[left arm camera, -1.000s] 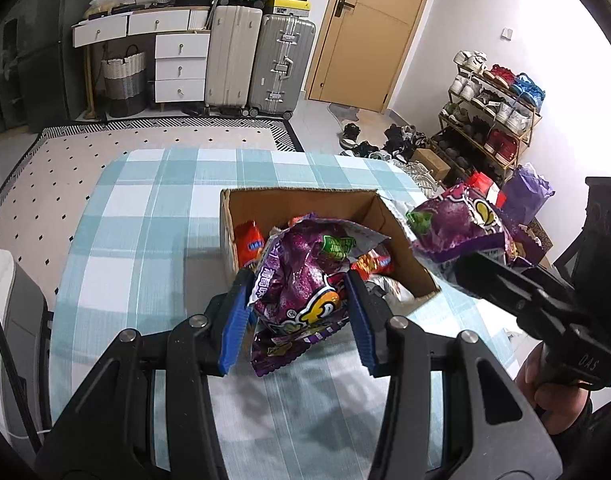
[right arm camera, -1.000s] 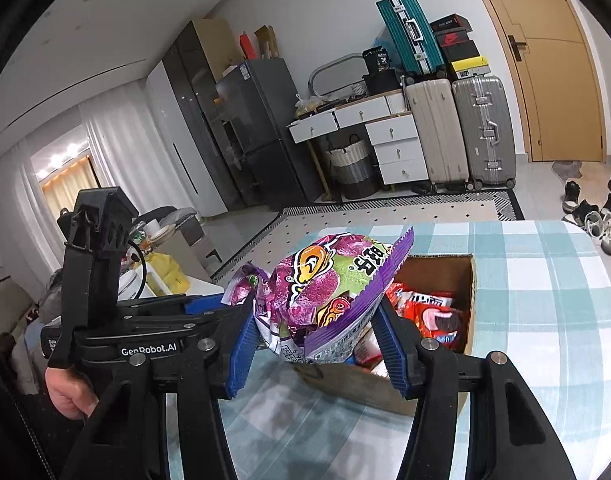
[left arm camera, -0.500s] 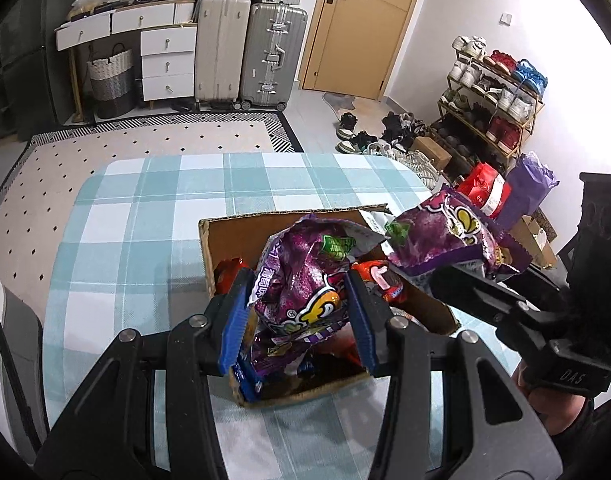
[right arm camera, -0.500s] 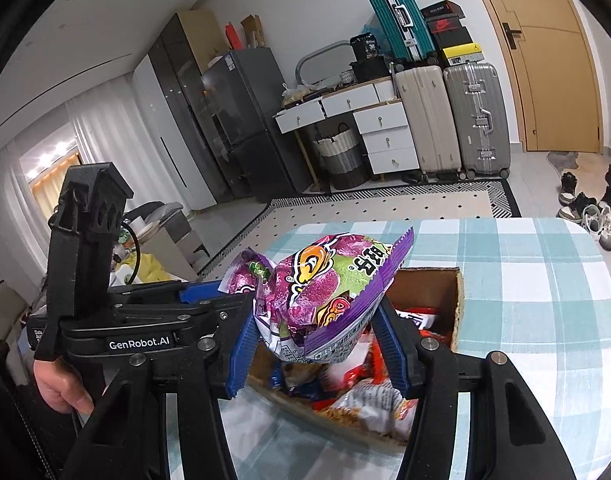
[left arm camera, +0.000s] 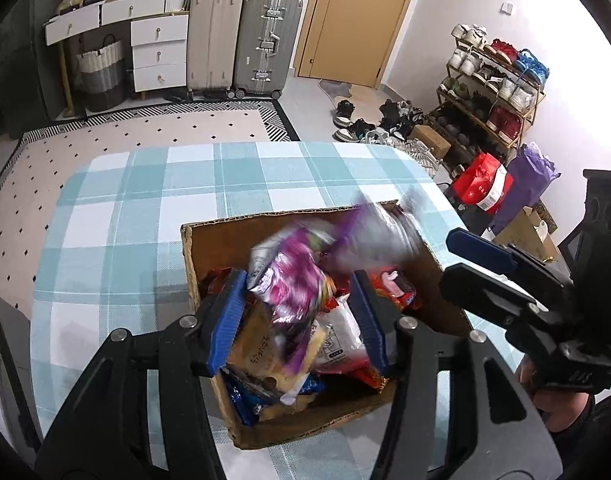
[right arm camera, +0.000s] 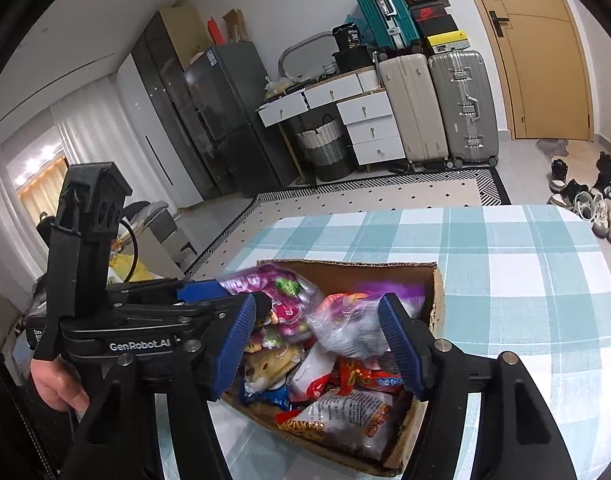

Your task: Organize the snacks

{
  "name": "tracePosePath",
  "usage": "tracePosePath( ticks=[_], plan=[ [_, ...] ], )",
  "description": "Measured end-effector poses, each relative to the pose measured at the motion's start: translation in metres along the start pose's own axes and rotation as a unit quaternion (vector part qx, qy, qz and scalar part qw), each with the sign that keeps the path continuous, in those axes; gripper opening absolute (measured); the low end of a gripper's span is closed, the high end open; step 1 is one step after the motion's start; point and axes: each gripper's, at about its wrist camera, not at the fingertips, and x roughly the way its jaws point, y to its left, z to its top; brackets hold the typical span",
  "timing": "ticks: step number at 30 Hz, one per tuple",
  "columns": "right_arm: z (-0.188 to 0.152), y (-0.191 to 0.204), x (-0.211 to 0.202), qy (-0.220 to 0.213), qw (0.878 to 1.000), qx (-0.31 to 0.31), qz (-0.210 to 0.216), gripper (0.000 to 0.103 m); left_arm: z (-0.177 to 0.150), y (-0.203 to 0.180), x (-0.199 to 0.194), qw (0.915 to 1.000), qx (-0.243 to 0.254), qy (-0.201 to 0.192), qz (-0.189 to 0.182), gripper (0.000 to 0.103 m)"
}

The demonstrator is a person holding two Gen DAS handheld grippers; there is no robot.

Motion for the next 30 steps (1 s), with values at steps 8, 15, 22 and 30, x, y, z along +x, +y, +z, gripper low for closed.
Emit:
tracePosePath(
  ticks=[8,15,22,30],
  plan=[
    [0.001,-0.001,-0.009,-0.013,1.000,-0.005,-0.001,0.066,-0.006,-0.004,-0.013,1.0000,0.004,-0.007,0.002,0.054],
    [-0.001,0.005,-0.022,-0.024,1.000,-0.012,-0.006,0.066,-0.012,-0.011,-0.033,0.9997,0.007,-0.021,0.010,0.060],
    [-0.007,0.017,-0.037,-0.034,0.999,-0.020,-0.011,0.070,-0.025,-0.018,-0.058,0.9990,0.013,-0.035,0.024,0.063],
    [-0.017,0.037,-0.062,-0.060,0.997,-0.036,-0.018,0.083,-0.047,-0.023,-0.085,0.9971,0.024,-0.056,0.046,0.072]
  ],
)
